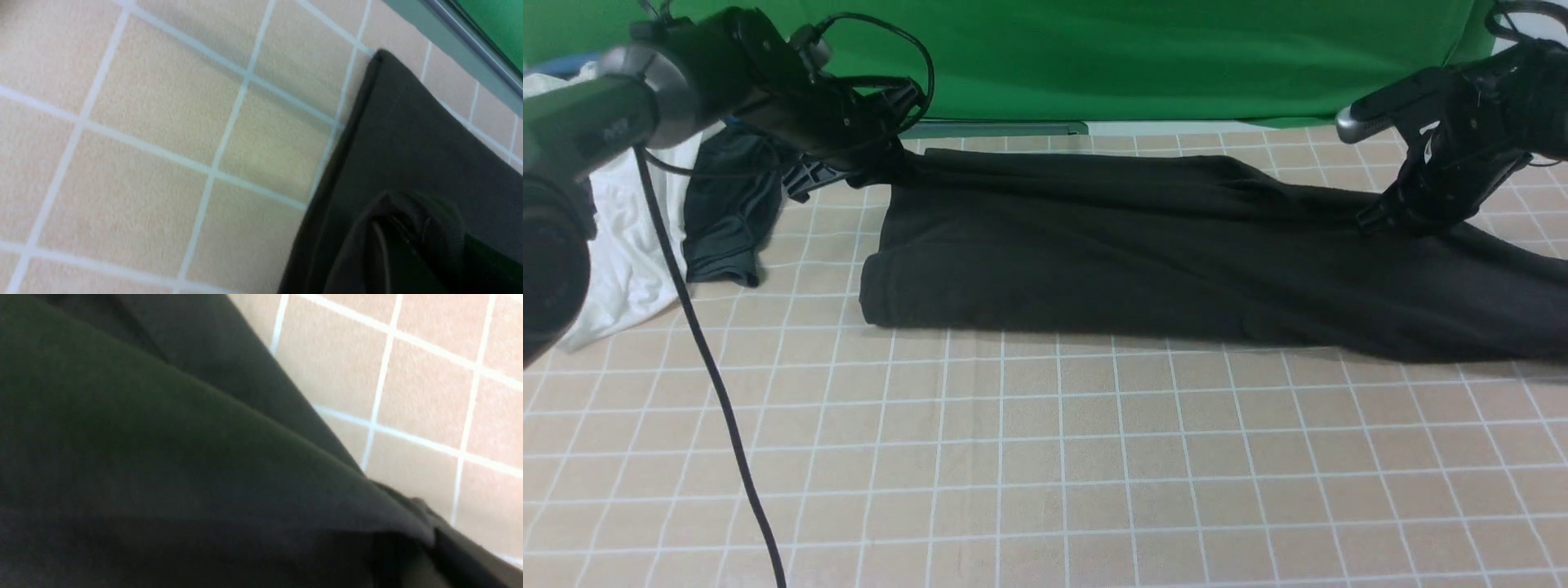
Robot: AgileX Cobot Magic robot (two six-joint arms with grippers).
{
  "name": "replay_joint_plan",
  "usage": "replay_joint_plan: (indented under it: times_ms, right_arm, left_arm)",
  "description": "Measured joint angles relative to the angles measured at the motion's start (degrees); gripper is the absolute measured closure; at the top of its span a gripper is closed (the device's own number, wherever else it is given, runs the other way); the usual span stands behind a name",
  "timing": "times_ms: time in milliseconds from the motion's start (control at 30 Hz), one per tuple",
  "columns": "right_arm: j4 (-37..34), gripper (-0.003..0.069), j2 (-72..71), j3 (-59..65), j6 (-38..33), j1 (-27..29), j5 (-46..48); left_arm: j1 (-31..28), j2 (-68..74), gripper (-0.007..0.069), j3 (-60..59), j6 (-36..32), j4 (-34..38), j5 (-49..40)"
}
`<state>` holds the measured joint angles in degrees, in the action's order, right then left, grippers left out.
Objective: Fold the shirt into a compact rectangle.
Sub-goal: 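Fold the black garment in half by bringing its near edge over to the far edge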
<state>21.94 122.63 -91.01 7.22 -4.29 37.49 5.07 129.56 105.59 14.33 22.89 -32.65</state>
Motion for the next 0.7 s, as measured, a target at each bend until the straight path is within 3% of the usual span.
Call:
replay_joint_plan:
  times_ms: [333, 533, 600, 700]
  right_arm:
    - [0.64, 0.0532, 1.37, -0.11, 2.78, 0.55, -6.98]
    - [0.07, 0.0462, 1.39, -3.68, 1.79, 0.18, -1.63]
    - [-2.41, 0.0456, 1.10, -6.07, -0.29, -0.34, 1.05]
    - [-13.15, 0.0454, 0.85, -11.44, -7.22, -1.53, 6.30]
  left_arm:
    - [0.06, 3.92, 0.0593, 0.00, -0.06, 1.28, 8.26]
    - [0.06, 3.87, 0.0593, 0.27, -1.15, 1.43, 11.12]
    - [0.06, 3.87, 0.0591, 0.80, -2.06, 1.43, 11.17]
    - [0.06, 3.87, 0.0591, 2.65, -2.47, 1.55, 11.18]
